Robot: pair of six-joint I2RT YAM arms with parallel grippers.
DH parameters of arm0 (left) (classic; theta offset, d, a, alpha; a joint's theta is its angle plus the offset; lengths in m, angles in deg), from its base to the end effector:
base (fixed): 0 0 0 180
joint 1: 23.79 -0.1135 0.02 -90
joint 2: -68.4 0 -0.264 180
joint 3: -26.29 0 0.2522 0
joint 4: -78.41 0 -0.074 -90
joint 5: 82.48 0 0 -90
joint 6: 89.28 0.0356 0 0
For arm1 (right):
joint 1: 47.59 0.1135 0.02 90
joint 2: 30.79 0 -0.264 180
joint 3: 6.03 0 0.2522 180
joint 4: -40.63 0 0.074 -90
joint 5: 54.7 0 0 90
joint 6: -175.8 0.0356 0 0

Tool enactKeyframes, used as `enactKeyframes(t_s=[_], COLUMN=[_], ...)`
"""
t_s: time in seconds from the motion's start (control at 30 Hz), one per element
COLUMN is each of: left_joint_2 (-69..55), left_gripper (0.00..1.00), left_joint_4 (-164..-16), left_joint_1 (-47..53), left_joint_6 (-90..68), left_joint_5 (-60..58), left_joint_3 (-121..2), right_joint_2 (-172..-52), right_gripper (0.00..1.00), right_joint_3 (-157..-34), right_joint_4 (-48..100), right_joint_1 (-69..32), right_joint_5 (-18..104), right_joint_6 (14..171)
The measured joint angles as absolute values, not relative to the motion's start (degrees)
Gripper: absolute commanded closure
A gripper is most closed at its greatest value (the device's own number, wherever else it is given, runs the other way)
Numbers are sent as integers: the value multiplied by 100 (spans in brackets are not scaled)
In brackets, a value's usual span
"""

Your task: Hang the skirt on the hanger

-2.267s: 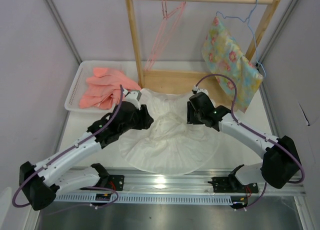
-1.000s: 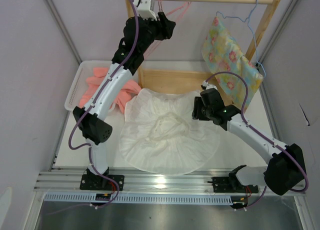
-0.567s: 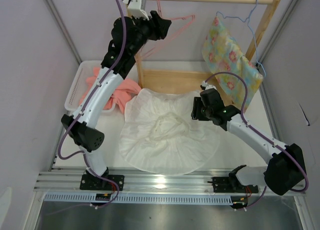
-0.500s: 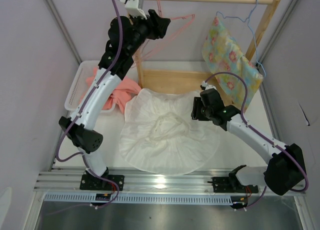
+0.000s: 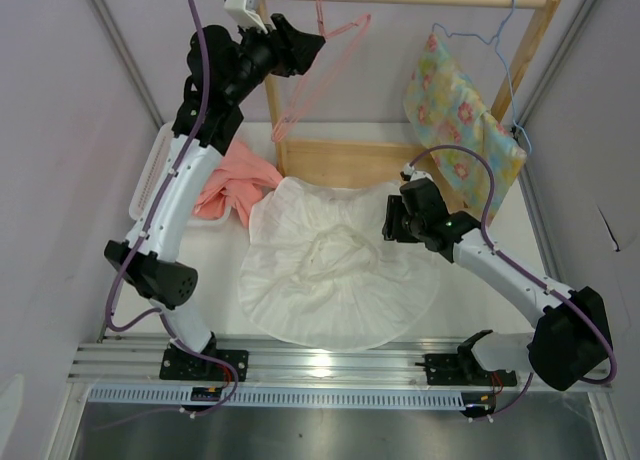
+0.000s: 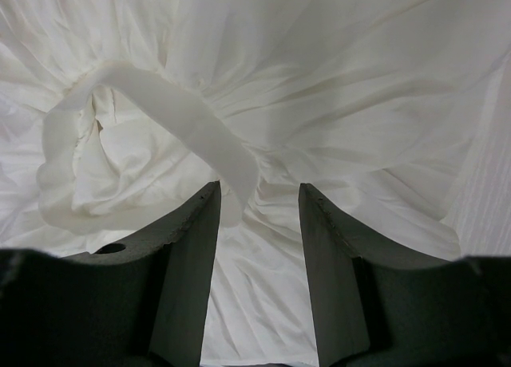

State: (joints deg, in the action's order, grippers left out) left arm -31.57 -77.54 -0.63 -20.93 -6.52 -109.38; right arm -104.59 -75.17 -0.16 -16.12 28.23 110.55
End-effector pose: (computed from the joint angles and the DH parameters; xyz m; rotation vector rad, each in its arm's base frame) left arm 0.3431 -0.1561 0.5426 0.2311 1.4035 -0.8180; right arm 0.2363 0.1395 0.2686 -0.0794 2.3798 0.3297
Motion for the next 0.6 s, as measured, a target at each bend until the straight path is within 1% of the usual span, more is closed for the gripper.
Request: enactKeyframes(t_s=[0.23, 0.6], left_joint_2=[-3185, -3270], left_gripper=[37, 37], left_joint_4=[-7398, -7031], left_joint_1=[-94, -70], left_joint_6=[-2332, -2426], left_joint_5=[-919, -921], left_joint_3=[-10929, -10903], right_joint_2=[-10459, -10459], right_gripper=[50, 51], right_joint_3=[-7456, -7401], right_joint_4=[41, 104], right_joint_1=[-1612, -1612], right_joint_5=[2827, 2829], right_joint_6=[11062, 11077])
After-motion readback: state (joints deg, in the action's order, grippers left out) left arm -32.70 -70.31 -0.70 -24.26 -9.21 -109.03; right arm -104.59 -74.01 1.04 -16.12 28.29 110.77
